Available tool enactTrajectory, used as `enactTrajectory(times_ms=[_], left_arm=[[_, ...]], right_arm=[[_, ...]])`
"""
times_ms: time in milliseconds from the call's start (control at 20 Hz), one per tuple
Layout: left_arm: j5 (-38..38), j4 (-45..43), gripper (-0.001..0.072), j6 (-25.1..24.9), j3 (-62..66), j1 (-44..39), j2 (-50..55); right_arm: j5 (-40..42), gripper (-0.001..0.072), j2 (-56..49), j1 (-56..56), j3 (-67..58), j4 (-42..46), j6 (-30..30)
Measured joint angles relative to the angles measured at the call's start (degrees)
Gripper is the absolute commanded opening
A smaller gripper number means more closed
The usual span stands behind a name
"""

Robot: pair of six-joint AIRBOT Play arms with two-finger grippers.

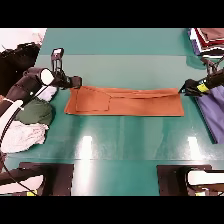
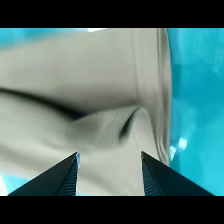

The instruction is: Fold the shirts.

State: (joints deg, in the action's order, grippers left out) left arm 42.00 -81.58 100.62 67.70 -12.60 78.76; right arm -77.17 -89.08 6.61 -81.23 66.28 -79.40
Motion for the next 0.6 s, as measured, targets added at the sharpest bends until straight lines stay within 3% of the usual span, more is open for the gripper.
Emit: enactTrajectory(times_ms=[250,300,350,600], left_arm=[[4.96,2.12,0.0579,-0.15,2.89,1.01,1.05],[5.9,3.06,0.0269,-0.31,3.08,1.05,1.14],[6.51,4.46,0.0033,-0.79,3.26,1.05,1.18],[6.32,10.36,0.0039,-4.2,3.61,-1.05,1.84]], right_arm=[[-1.86,0.0461,-3.48,5.33,-0.7,-5.42,4.26],[-2.19,0.047,-3.72,6.71,0.5,-5.99,5.11],[-2.36,0.047,-4.04,8.24,2.08,-6.99,6.27],[-2.34,0.047,-7.19,12.7,9.11,-14.08,11.26]])
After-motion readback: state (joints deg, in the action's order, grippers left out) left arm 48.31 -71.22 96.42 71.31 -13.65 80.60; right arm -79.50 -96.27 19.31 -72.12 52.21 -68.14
